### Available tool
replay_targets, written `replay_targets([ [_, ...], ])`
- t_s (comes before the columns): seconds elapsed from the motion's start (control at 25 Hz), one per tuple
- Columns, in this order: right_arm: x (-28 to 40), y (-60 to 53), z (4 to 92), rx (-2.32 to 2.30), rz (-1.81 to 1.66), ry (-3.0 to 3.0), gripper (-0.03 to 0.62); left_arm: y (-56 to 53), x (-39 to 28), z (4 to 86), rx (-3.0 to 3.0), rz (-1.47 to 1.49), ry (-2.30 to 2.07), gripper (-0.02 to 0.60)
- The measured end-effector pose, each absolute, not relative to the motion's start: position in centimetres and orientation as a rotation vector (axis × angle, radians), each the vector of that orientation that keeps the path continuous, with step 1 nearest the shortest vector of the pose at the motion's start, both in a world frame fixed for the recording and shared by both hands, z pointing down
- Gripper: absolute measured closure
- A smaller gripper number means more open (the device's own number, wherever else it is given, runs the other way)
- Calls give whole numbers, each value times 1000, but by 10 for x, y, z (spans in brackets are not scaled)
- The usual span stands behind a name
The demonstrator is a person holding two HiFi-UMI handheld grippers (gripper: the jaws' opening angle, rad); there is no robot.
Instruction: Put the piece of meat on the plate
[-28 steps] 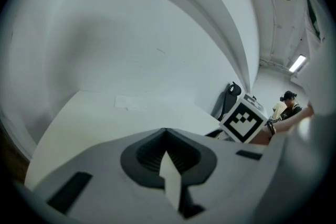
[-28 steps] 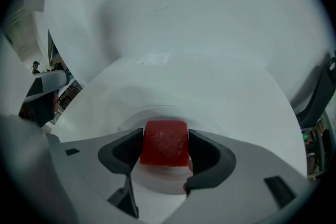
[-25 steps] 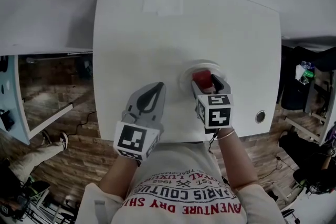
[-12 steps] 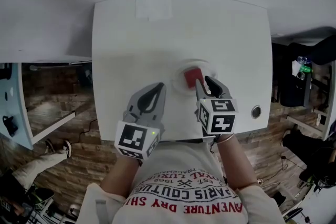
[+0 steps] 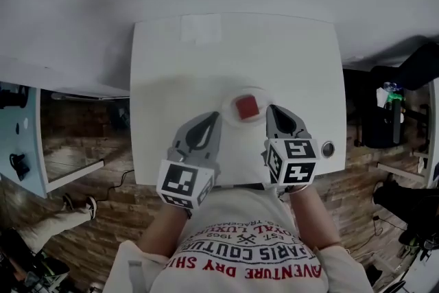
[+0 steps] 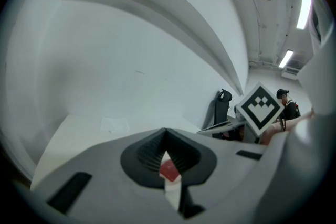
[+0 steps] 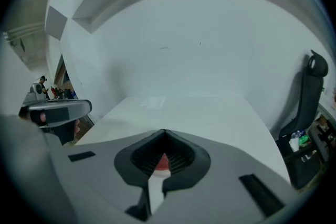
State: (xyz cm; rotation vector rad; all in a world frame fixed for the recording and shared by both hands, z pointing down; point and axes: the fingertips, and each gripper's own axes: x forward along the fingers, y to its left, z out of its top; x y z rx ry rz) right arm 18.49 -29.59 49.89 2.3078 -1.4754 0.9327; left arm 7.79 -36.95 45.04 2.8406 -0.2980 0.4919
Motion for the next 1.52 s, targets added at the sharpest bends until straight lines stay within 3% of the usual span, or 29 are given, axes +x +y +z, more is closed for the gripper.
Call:
replay_targets([
  [0.76, 176, -273, 344, 2442, 384, -1810, 582, -356, 90, 323, 3084, 142, -374, 586],
  [1.52, 164, -254, 326, 2445, 260, -1824, 582, -351, 75, 297, 3166, 80, -463, 586],
])
